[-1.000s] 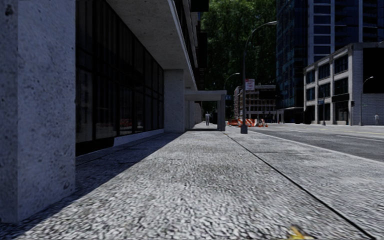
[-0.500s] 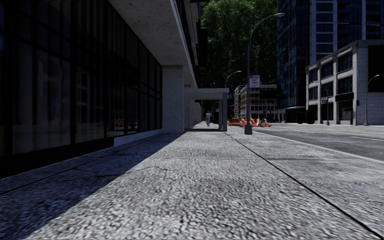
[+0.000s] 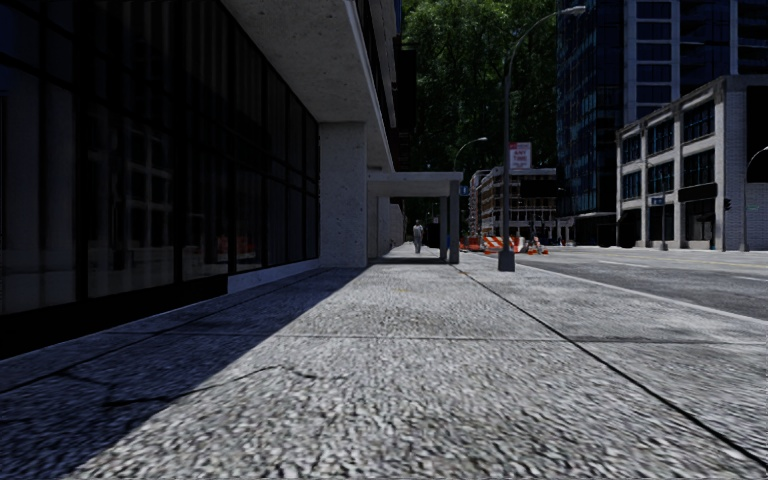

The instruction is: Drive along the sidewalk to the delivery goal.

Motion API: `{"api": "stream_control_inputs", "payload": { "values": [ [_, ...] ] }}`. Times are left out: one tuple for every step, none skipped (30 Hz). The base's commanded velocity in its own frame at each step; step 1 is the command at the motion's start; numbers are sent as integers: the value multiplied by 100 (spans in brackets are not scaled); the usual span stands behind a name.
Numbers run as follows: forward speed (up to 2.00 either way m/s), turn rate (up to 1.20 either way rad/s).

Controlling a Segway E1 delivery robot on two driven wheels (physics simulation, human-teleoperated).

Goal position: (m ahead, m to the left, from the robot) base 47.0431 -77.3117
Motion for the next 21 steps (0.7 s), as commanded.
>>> {"api": "stream_control_inputs", "payload": {
  "values": [
    [168,0],
    [168,0],
    [168,0],
    [168,0],
    [168,0],
    [168,0],
    [168,0],
    [168,0],
    [168,0],
    [168,0],
    [168,0],
    [168,0],
    [168,0],
    [168,0],
    [168,0],
    [168,0],
    [168,0],
    [168,0],
    [168,0],
    [168,0],
    [168,0]
  ]
}}
